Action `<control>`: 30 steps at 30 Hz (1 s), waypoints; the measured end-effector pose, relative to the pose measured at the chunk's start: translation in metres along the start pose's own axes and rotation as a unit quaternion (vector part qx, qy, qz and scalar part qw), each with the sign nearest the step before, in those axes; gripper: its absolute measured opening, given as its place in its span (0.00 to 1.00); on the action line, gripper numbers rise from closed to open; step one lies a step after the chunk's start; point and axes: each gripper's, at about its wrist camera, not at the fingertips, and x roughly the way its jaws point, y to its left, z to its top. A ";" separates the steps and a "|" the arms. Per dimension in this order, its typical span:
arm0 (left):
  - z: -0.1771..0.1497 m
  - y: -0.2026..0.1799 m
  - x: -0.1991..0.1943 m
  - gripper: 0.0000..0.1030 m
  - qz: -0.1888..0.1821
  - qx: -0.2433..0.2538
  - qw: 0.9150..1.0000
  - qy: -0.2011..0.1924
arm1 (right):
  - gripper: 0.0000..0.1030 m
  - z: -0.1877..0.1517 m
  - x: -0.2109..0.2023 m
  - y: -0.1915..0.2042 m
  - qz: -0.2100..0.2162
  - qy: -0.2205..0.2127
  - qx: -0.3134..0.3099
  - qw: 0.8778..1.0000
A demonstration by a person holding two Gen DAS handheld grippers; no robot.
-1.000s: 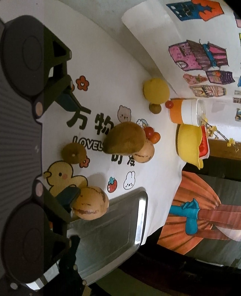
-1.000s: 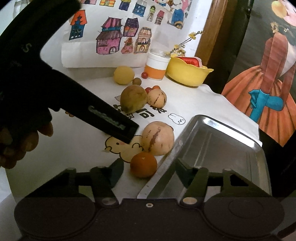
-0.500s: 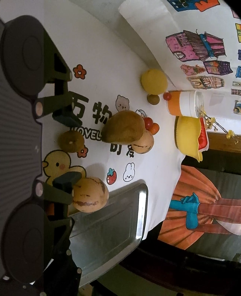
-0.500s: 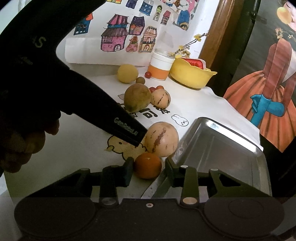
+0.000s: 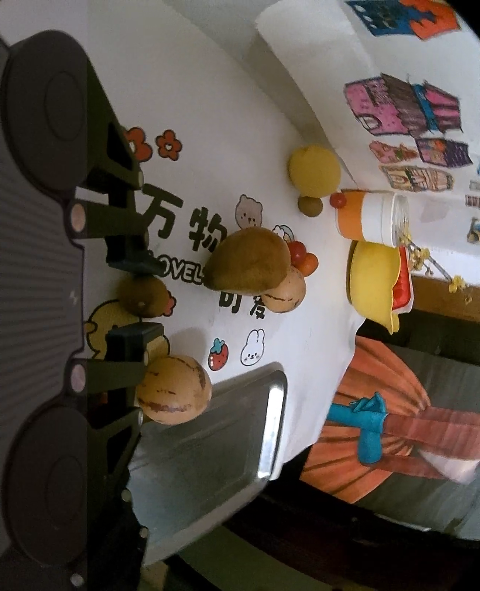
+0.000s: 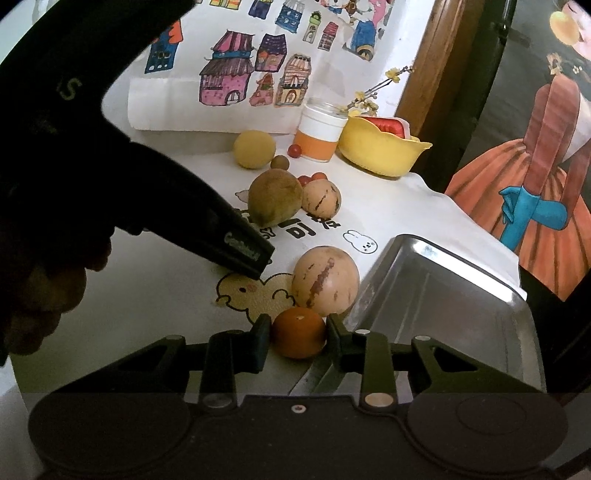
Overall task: Organize fruits
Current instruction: 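Grasp the small brown fruit with left tool while right tool grasps the tangerine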
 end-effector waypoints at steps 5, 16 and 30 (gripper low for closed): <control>-0.005 -0.001 -0.002 0.30 0.005 -0.005 1.000 -0.010 | 0.33 0.001 -0.002 -0.001 0.003 0.000 0.008 1.000; -0.007 -0.004 -0.007 0.27 -0.001 -0.008 1.000 -0.008 | 0.33 0.001 -0.010 -0.007 0.004 -0.004 0.024 1.000; -0.008 -0.007 -0.019 0.26 -0.004 0.003 1.000 -0.010 | 0.33 0.000 -0.018 -0.017 0.004 -0.011 0.055 0.998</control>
